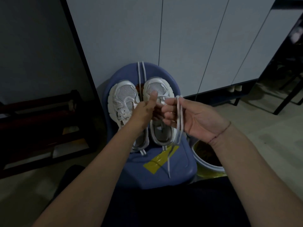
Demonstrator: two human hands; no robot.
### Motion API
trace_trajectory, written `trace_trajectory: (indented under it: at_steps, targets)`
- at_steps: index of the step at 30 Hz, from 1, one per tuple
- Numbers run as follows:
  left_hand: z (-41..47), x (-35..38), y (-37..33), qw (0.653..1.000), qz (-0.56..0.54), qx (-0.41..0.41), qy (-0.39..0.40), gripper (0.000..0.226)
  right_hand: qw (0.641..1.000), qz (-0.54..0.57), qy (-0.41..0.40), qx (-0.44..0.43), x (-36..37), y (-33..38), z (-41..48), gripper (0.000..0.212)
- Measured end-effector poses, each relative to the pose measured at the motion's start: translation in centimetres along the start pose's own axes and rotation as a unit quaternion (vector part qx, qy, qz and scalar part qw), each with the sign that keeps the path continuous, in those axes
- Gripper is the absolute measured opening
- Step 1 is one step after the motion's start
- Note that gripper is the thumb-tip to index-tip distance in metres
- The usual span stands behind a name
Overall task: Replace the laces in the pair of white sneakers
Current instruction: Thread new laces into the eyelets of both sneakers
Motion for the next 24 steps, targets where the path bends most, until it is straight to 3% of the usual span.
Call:
trace_trajectory:
  at_steps: [3, 5, 8, 12, 15, 17, 21, 24]
  targets:
    - [-1.6, 2.0, 0.6, 0.958, -0.187, -0.144, 0.163, 0.080, 0.997, -0.023, 0.037, 0.061, 0.6, -1.6, -0.3, 0.038]
    - [-1.7, 2.1, 1.5, 0.926, -0.242, -0.208, 0.199, 0.083, 0.990, -0.047, 0.069, 0.112, 1.1, -3.1, -0.7, 0.036]
    - [-1.6, 1.6, 1.8, 0.907, -0.295, -0.237, 0.186, 0.058, 0.979, -0.074, 0.061, 0.179, 0.9, -5.2, -1.1, 0.034]
    - [-1.1, 0.1, 2.4, 0.910, -0.336, -0.218, 0.106, 0.023, 0.976, -0.073, 0.014, 0.206, -0.5, -6.1, -1.3, 0.034]
    - [-1.2, -1.0, 2.1, 0.893, -0.397, -0.208, 0.033, 0.031, 0.976, -0.081, -0.005, 0.201, -1.5, -5.8, -1.4, 0.034]
    - [-1.1, -1.8, 1.8, 0.884, -0.426, -0.194, -0.002, 0.024, 0.975, -0.084, -0.010, 0.207, -1.8, -5.9, -1.6, 0.035]
    - [-1.2, -2.6, 2.0, 0.881, -0.428, -0.200, -0.034, 0.016, 0.971, -0.103, 0.009, 0.216, -1.6, -6.6, -2.3, 0.035]
    - [-1.5, -2.4, 2.7, 0.890, -0.388, -0.240, -0.024, 0.016, 0.981, -0.069, 0.055, 0.175, -0.5, -6.2, -2.5, 0.029]
Point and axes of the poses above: each hand's wrist, its own z-axis towards the middle knuckle, its own x-axis out of the palm, y = z × x, the point moved 5 cm from there along z, towards the middle knuckle
